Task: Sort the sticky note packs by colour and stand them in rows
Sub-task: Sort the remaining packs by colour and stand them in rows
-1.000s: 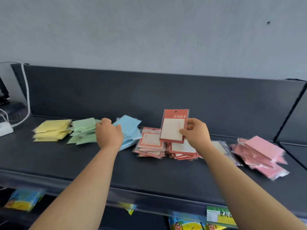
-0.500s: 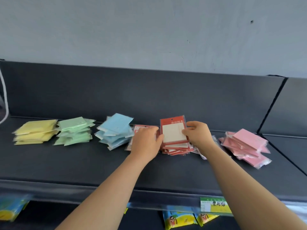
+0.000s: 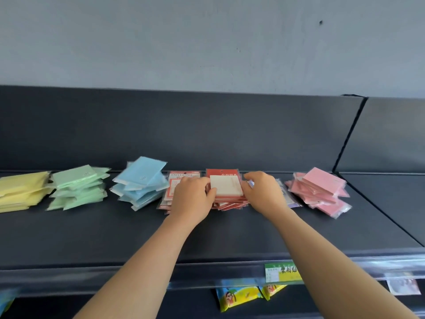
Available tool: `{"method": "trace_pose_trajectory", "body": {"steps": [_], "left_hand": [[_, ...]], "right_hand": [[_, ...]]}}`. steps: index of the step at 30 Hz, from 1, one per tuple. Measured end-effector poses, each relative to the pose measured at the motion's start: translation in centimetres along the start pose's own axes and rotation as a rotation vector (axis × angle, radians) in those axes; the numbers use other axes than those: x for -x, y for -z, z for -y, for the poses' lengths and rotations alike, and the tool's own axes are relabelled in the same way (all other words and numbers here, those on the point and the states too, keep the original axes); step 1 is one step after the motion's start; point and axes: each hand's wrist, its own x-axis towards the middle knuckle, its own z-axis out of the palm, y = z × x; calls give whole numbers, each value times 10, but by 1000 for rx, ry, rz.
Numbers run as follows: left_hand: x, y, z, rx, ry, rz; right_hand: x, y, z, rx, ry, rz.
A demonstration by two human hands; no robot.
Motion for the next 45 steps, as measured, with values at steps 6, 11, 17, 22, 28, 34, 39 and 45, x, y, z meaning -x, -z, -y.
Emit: {"method": "trace_pose_trajectory", "body": {"steps": [6,11,17,22,28,34,39,45], "left_hand": [[6,7,-36,-3,-86,-84],[9,-4,-87,12,-183,-95],[15,-31,-165,25,-253,-99],[23,-65,-242,19,-248,-80],[27,-114,-328,95,-234,-33],[23,-164,-388,104,-224,69],[5,-199,-426,85,-261,138],[-13,-244,-465,88,-290,248]], "right_hand": [[16,21,-21,68,74,-105],[28,51,-55,132,121,-179],[46,102,-120,175,98,-217],[58,151,-190,178,39,-187],[65,202,-278,221,-7,-141],[61,233,-362,270,-108,-100],[46,250,-423,324,-217,-60],[36,270,-486,391,-299,-80]]}}
